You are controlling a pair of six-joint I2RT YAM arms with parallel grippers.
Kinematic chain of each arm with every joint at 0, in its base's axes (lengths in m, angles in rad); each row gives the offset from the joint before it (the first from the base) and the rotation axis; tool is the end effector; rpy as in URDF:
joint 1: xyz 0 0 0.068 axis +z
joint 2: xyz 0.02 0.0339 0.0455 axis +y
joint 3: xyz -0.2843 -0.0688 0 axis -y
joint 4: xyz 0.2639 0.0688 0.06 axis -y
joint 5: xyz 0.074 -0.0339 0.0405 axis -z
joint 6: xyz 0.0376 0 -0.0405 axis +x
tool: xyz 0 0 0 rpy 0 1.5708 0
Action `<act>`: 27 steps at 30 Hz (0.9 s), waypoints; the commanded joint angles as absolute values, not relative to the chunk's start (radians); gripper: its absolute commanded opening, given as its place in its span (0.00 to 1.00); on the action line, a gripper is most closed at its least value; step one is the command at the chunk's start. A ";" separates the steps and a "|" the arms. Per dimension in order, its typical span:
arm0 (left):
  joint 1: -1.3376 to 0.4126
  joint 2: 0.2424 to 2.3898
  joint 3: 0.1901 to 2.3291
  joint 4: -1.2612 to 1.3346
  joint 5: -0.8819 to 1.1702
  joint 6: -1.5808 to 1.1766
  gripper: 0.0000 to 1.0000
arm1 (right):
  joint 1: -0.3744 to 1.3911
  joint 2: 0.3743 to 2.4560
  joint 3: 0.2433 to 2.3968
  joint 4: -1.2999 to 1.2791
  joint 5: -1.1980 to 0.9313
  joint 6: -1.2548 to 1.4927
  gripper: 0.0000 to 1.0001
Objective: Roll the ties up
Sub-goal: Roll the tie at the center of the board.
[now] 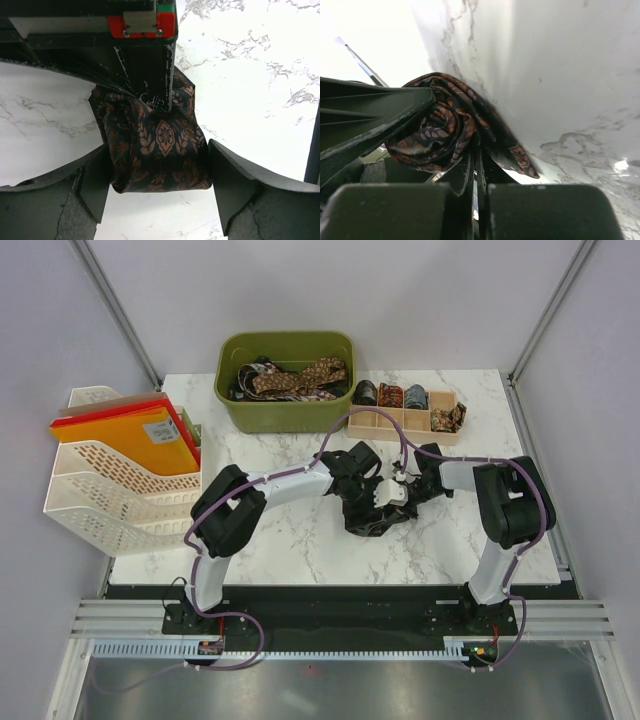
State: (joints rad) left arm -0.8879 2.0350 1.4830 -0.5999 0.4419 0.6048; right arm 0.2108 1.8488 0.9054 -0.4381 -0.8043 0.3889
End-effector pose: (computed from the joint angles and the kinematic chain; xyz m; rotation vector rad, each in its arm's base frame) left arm 0.2698 -0.3572 0.1818 1.9355 1.9023 -0.6841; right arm 0.3076 0.0935 0.1102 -0.1374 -2.8198 -1.2253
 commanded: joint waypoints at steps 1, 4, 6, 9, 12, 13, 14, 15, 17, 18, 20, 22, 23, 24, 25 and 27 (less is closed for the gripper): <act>-0.890 1.983 1.479 -0.566 0.486 0.676 0.83 | 0.202 1.894 0.917 -0.440 -0.568 0.321 0.00; -0.890 1.979 1.471 -0.545 0.503 0.725 0.84 | 0.204 1.899 0.923 -0.448 -0.558 0.314 0.00; -0.891 1.976 1.460 -0.528 0.509 0.755 0.85 | 0.203 1.901 0.925 -0.453 -0.555 0.313 0.00; -0.894 1.977 1.442 -0.503 0.519 0.794 0.85 | 0.204 1.901 0.928 -0.456 -0.554 0.313 0.00; -0.900 1.990 1.431 -0.486 0.511 0.824 0.82 | 0.201 1.904 0.930 -0.456 -0.567 0.314 0.00; -0.902 1.999 1.431 -0.486 0.505 0.825 0.76 | 0.201 1.907 0.934 -0.456 -0.571 0.314 0.00; -0.902 2.003 1.431 -0.486 0.505 0.827 0.74 | 0.201 1.905 0.936 -0.456 -0.575 0.314 0.00; -0.902 2.008 1.433 -0.485 0.502 0.822 0.70 | 0.199 1.905 0.939 -0.457 -0.587 0.311 0.00; -0.902 2.022 1.439 -0.485 0.489 0.792 0.58 | 0.198 1.902 0.940 -0.454 -0.604 0.314 0.00; -0.903 2.028 1.440 -0.485 0.474 0.776 0.56 | 0.196 1.901 0.940 -0.454 -0.621 0.318 0.00; -0.904 2.029 1.427 -0.485 0.468 0.749 0.56 | 0.195 1.898 0.942 -0.451 -0.638 0.321 0.00; -0.905 2.019 1.399 -0.479 0.460 0.735 0.81 | 0.193 1.902 0.943 -0.448 -0.658 0.324 0.00; -0.907 2.010 1.387 -0.463 0.463 0.735 0.84 | 0.193 1.904 0.945 -0.449 -0.658 0.324 0.00; -0.907 2.000 1.378 -0.456 0.460 0.738 0.85 | 0.193 1.904 0.945 -0.449 -0.654 0.324 0.00; -0.907 1.984 1.362 -0.448 0.456 0.742 0.85 | 0.193 1.904 0.945 -0.449 -0.650 0.322 0.00; -0.907 1.967 1.350 -0.433 0.448 0.750 0.85 | 0.193 1.905 0.943 -0.449 -0.646 0.321 0.00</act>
